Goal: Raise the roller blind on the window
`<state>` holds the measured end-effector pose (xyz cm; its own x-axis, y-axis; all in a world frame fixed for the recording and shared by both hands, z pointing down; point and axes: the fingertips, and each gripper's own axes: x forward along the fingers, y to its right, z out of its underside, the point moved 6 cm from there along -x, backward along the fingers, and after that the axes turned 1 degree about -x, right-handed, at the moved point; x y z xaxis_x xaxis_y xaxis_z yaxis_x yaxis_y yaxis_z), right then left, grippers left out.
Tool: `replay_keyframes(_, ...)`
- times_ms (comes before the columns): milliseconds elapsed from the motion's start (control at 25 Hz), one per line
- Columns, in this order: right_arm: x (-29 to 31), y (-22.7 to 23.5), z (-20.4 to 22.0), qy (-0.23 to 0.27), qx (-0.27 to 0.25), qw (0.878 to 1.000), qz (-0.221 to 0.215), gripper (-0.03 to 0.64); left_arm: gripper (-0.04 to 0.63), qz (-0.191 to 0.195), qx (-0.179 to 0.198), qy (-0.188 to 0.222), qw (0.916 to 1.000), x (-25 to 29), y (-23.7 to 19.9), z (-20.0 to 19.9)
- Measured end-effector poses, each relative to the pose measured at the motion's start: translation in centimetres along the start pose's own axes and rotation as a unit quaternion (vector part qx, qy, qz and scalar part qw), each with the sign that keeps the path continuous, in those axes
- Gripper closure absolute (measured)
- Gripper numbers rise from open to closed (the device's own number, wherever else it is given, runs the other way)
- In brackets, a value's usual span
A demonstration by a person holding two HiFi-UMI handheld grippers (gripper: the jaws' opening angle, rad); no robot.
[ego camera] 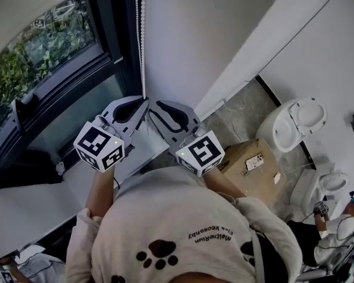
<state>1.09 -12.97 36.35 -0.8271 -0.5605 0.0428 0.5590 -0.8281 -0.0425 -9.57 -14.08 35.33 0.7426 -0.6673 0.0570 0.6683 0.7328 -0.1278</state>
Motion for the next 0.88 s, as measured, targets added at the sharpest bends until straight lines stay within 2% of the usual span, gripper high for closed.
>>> replay_keyframes(200, -0.4, 0.1, -3.9, 0.037, 0.019, 0.999, -0.006, 0.522, 0.588, -0.004, -0.007, 0.001, 1.0000, -0.5, -0.6, 0.3)
replay_keyframes(400, 0.1, 0.3, -7.3, 0.062, 0.006, 0.998, -0.010, 0.522, 0.588, 0.004, -0.013, -0.013, 0.9998, -0.3, -0.3, 1.4)
replay_keyframes(880, 1.7, 0.4, -9.2, 0.064, -0.006, 0.998, -0.015, 0.525, 0.588, 0.013, -0.039, -0.039, 0.9984, 0.0, 0.2, 5.0)
